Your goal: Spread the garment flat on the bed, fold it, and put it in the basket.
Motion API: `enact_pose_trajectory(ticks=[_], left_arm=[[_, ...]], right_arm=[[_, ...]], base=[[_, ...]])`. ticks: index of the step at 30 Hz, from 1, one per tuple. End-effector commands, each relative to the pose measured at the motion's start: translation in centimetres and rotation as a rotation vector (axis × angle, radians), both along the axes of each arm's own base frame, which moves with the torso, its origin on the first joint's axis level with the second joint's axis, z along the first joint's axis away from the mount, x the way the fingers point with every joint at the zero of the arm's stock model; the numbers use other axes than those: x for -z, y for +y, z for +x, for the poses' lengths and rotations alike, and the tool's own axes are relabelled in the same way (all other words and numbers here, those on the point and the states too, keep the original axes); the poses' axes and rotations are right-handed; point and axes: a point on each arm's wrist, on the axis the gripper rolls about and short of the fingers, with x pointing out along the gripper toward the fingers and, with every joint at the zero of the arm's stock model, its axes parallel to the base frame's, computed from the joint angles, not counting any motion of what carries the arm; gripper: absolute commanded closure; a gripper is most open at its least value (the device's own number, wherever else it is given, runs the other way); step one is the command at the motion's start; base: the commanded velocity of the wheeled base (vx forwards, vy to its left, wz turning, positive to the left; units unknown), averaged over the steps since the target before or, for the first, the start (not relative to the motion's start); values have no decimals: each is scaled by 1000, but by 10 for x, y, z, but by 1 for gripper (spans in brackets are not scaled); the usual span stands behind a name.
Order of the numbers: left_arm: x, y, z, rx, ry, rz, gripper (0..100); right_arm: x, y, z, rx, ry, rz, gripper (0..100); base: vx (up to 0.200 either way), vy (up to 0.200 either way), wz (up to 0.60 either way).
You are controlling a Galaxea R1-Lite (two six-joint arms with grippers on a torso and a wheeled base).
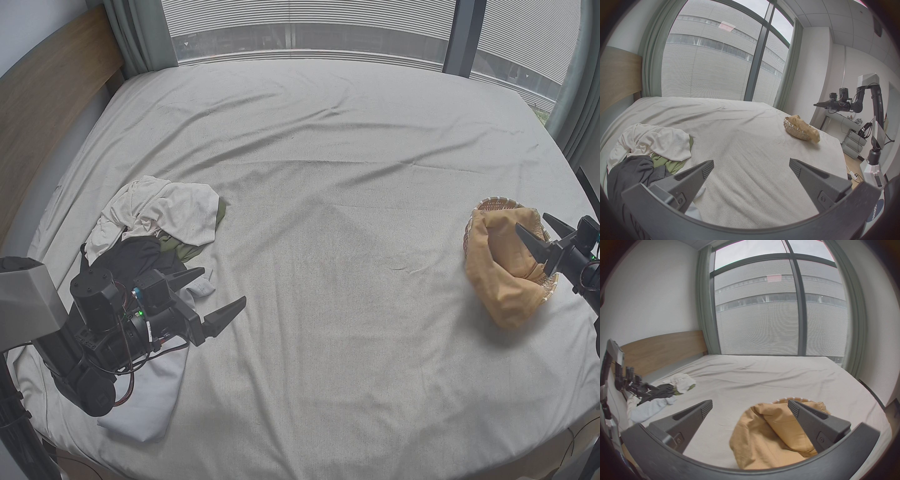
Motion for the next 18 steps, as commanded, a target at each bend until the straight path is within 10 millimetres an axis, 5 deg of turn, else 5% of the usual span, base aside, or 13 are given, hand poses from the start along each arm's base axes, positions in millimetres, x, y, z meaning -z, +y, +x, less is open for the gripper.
enact_pose_trajectory(ticks=[1, 10, 18], left_arm=[[-1, 0, -1, 2, -4, -2, 0], [-14, 0, -10, 17, -30, -21, 0], [-86, 7, -91, 112, -187, -163, 0]], right_arm=[[4, 44, -26, -193, 22, 3, 0], [30, 91, -56, -448, 106, -14, 0], [15, 85, -100, -485, 14, -37, 0]], base=[[0, 0, 0], [0, 0, 0], [0, 0, 0]])
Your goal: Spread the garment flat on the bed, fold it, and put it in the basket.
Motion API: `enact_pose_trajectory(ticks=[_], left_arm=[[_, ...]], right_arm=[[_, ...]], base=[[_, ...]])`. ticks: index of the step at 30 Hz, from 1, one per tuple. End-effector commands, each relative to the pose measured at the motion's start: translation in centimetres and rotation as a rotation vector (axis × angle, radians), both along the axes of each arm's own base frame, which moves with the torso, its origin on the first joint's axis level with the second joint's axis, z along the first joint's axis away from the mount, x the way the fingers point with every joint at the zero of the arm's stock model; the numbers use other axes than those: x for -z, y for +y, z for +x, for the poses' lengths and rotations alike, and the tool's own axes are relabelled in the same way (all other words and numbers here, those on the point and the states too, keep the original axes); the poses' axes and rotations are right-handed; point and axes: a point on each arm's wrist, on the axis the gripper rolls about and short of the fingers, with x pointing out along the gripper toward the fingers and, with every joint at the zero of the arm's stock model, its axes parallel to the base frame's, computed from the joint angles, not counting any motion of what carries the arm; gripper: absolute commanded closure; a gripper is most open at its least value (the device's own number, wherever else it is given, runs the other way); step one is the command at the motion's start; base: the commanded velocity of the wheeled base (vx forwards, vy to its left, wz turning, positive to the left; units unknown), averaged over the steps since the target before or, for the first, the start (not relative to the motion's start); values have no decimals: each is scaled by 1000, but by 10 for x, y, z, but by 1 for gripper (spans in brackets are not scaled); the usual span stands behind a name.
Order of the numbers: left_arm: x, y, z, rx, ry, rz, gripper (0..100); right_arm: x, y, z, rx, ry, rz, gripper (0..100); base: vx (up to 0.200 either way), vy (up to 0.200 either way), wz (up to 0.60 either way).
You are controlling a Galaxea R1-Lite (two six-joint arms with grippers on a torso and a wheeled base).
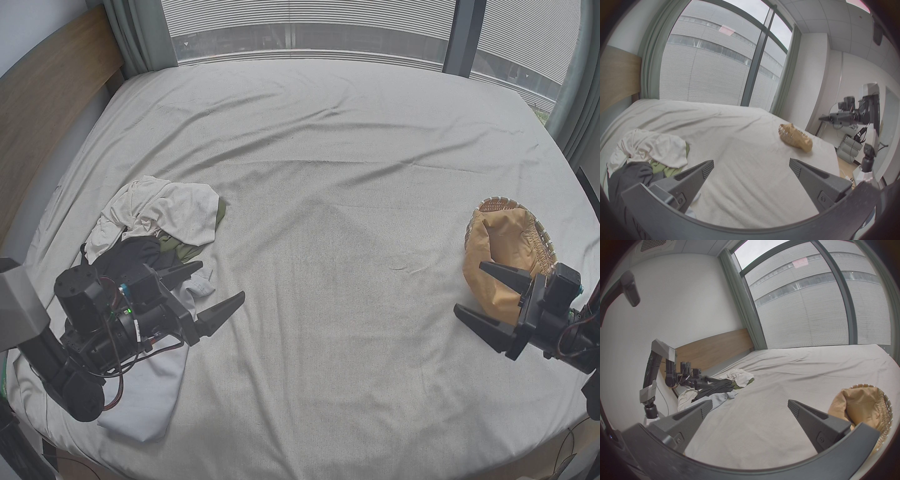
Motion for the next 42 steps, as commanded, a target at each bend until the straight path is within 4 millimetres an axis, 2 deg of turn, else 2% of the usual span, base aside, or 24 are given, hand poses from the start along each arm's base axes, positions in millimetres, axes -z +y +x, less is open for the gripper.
enact_pose_trajectory(ticks=[1, 3, 4, 7, 9, 13, 18, 24, 29, 31, 33, 38, 41, 42], left_arm=[[-55, 9, -73, 63, -139, -96, 0], [-51, 14, -91, 54, -117, -90, 0], [-51, 14, -91, 54, -117, -90, 0], [-34, 27, -125, 27, -63, -72, 0], [-34, 29, -132, 16, -66, -73, 0], [-36, 42, -161, -35, -22, -78, 0], [-21, 56, -192, -58, 101, -37, 0], [0, 74, -233, -138, 154, -52, 0], [17, 82, -259, -237, 118, -73, 0], [18, 82, -260, -238, 116, -73, 0], [32, 84, -274, -278, 89, -82, 0], [35, 84, -276, -290, 107, -86, 0], [36, 84, -276, -290, 114, -89, 0], [36, 84, -276, -307, 113, -89, 0]], right_arm=[[-11, -10, -48, -28, -77, 8, 0], [-9, -16, -63, -25, -65, 11, 0], [-9, -16, -63, -25, -65, 11, 0], [-3, -28, -92, 1, -49, 7, 0], [-2, -31, -101, 14, -44, 8, 0], [5, -43, -131, 62, -29, 28, 0], [13, -54, -155, 170, -56, 42, 0], [35, -60, -183, 250, -59, 43, 0], [48, -60, -195, 337, -47, 49, 0], [48, -60, -195, 340, -49, 50, 0], [55, -59, -200, 384, -62, 51, 0], [75, -59, -201, 408, -19, 44, 0], [76, -61, -200, 464, -11, 53, 0], [76, -62, -200, 530, -12, 54, 0]], base=[[0, 0, 0], [0, 0, 0], [0, 0, 0], [0, 0, 0], [0, 0, 0], [0, 0, 0], [0, 0, 0], [0, 0, 0], [0, 0, 0], [0, 0, 0], [0, 0, 0], [0, 0, 0], [0, 0, 0], [0, 0, 0]])
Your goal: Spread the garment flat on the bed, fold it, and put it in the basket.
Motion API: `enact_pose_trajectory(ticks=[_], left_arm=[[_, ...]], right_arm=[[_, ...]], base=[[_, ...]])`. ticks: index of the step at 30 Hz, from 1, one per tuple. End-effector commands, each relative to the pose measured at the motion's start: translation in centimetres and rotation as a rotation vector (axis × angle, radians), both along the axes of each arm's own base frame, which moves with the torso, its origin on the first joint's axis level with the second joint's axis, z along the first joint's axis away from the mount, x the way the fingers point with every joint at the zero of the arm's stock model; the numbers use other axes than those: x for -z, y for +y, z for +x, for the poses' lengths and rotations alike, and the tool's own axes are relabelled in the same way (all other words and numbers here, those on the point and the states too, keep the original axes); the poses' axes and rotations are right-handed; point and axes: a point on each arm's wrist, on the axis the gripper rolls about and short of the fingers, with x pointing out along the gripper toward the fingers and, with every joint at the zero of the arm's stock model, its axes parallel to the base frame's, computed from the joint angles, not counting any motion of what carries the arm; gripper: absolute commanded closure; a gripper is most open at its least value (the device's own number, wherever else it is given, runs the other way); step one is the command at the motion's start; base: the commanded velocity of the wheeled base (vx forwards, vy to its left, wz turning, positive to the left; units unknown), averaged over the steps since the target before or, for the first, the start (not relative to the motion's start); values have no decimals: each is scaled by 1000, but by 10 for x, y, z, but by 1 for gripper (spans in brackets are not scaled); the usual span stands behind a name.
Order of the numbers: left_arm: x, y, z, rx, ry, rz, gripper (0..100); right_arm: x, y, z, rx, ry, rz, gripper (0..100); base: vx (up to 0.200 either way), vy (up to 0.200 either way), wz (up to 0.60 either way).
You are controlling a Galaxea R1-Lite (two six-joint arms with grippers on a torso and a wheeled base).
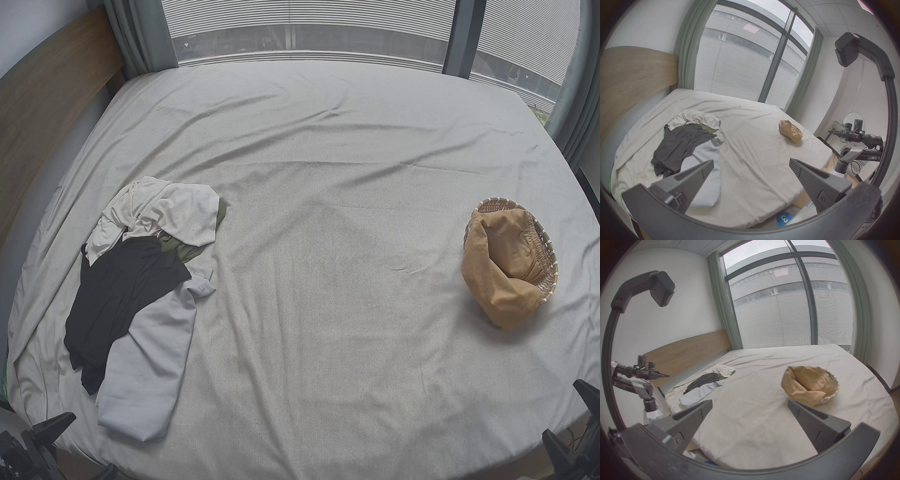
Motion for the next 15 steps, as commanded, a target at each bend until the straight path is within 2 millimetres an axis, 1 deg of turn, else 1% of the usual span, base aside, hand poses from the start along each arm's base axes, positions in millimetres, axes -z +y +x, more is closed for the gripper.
enact_pose_trajectory(ticks=[1, 3, 4, 5, 7, 9, 10, 15], left_arm=[[8, 1, -7, -70, -50, -15, 0], [8, 2, -6, -116, -52, -12, 0], [8, 2, -6, -144, -51, -10, 0], [8, 2, -6, -150, -50, -11, 0], [8, 1, -7, -213, -65, -7, 0], [9, -1, -9, -260, -94, -4, 0], [9, -1, -10, -264, -105, 1, 0], [9, 0, -10, -289, -112, 12, 0]], right_arm=[[13, -2, -5, 154, -39, 0, 0], [13, -2, -5, 172, -38, -1, 0], [13, -4, -5, 235, -33, -7, 0], [13, -4, -5, 245, -35, -8, 0], [13, -6, -4, 328, -32, -9, 0], [18, -7, -4, 375, 11, -22, 0], [20, -7, -4, 385, 31, -25, 0], [18, -7, -4, 384, 14, -14, 0]], base=[[0, 0, 0], [0, 0, 0], [0, 0, 0], [0, 0, 0], [0, 0, 0], [0, 0, 0], [0, 0, 0], [0, 0, 0]])
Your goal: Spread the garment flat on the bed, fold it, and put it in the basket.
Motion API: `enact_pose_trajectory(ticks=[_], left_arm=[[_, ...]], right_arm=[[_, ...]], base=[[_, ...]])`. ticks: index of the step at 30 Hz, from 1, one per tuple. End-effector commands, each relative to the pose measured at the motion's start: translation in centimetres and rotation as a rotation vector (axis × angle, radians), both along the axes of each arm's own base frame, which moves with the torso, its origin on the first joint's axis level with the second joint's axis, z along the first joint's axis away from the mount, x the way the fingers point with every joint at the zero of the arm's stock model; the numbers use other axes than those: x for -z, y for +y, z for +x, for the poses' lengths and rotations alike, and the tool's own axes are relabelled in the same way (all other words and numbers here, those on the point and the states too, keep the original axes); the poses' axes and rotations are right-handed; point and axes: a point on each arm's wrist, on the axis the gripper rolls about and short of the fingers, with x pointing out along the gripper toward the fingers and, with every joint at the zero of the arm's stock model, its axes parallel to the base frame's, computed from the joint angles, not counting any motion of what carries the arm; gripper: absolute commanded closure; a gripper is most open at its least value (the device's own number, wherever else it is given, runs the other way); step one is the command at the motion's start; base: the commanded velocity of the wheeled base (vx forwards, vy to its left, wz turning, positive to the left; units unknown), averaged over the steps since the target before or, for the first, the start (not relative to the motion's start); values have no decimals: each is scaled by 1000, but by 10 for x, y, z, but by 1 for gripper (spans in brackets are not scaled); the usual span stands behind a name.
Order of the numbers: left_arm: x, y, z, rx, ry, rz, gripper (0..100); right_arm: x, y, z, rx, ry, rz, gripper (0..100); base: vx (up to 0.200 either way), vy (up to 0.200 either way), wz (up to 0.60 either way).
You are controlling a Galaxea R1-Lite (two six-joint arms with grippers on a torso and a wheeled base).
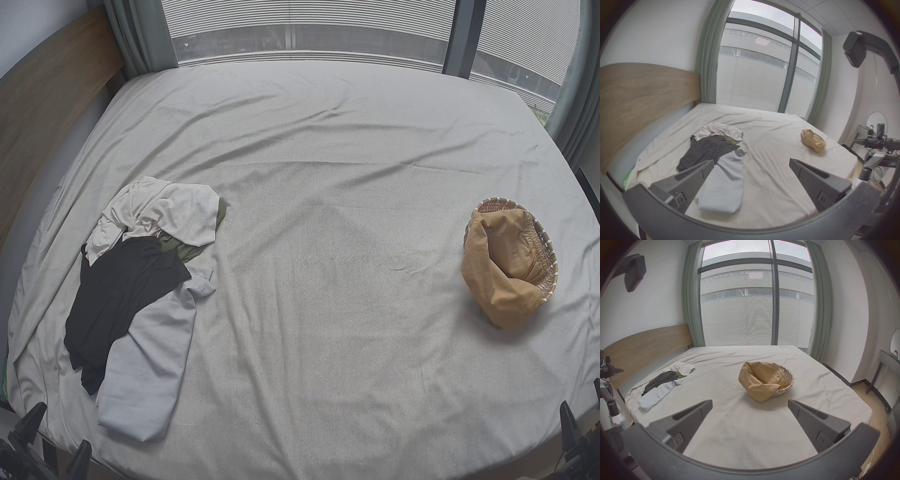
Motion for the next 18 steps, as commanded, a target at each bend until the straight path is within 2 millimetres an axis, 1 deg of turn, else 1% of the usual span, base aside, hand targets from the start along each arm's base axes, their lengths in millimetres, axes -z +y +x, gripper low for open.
enact_pose_trajectory(ticks=[1, 5, 9, 11, 14, 18], left_arm=[[6, 0, 0, -34, -3, 5, 0], [6, 1, 0, -87, -4, 20, 0], [6, 3, 0, -160, -16, 103, 0], [12, 4, 0, -213, 39, 120, 0], [13, 4, 0, -218, 57, 97, 0], [13, 5, -2, -209, 29, 96, 0]], right_arm=[[5, 0, 0, 3, 7, 1, 0], [5, 0, 0, 3, 7, 1, 0], [5, 0, 0, 3, 7, 3, 0], [5, 0, 0, 3, 7, 3, 0], [5, 0, 0, 2, 7, 3, 0], [5, 0, 0, 2, 6, 0, 0]], base=[[0, 0, 0], [0, 0, 0], [0, 0, 0], [0, 0, 0], [0, 0, 0], [0, 0, 0]])
